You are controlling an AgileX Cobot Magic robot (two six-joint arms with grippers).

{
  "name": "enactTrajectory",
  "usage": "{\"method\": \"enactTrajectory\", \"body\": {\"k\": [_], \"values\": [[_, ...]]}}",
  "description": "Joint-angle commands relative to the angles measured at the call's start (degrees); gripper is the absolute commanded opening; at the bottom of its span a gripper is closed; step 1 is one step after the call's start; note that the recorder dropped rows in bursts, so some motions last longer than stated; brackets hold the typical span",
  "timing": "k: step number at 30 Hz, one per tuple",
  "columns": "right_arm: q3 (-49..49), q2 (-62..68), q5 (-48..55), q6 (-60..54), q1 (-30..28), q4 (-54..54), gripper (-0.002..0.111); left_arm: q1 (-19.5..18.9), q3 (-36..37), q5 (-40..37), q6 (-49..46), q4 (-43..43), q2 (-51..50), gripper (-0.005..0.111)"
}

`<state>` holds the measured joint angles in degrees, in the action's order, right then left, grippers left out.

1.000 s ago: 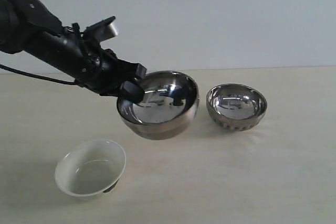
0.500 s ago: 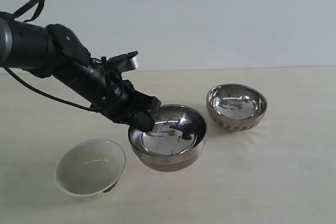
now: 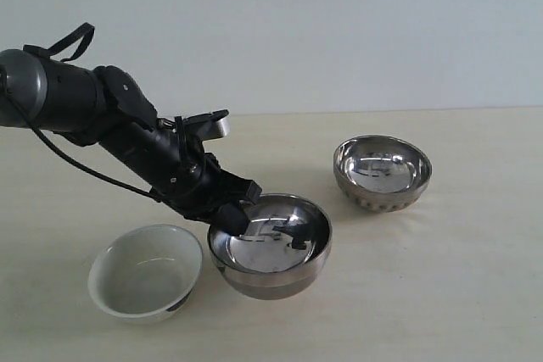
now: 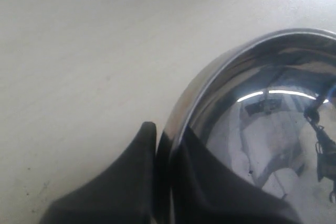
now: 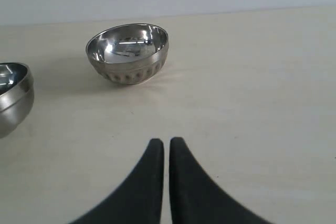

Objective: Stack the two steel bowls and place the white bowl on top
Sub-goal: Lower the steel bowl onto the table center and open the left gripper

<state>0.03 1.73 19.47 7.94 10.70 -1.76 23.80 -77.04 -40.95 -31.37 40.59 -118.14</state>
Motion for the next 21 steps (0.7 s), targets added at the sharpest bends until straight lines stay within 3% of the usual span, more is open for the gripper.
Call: {"method": "enactTrajectory", "body": {"k": [1,13,21], "values": [[-0.03,0.14,-0.38,-0.19,-0.38,-0.35,0.000,0.25,-0.26,0.01,-0.15,0.25,-1.12,0.004],[-0.03,0.14,-0.38,-0.19,-0.38,-0.35,0.000,0.25,-0.26,0.82,-0.15,0.49,-1.64,0.005],[-0.03,0.14,-0.38,-0.19,-0.38,-0.35,0.000,0.25,-0.26,0.14,-0.15,0.49,-1.64,0.031]]}}
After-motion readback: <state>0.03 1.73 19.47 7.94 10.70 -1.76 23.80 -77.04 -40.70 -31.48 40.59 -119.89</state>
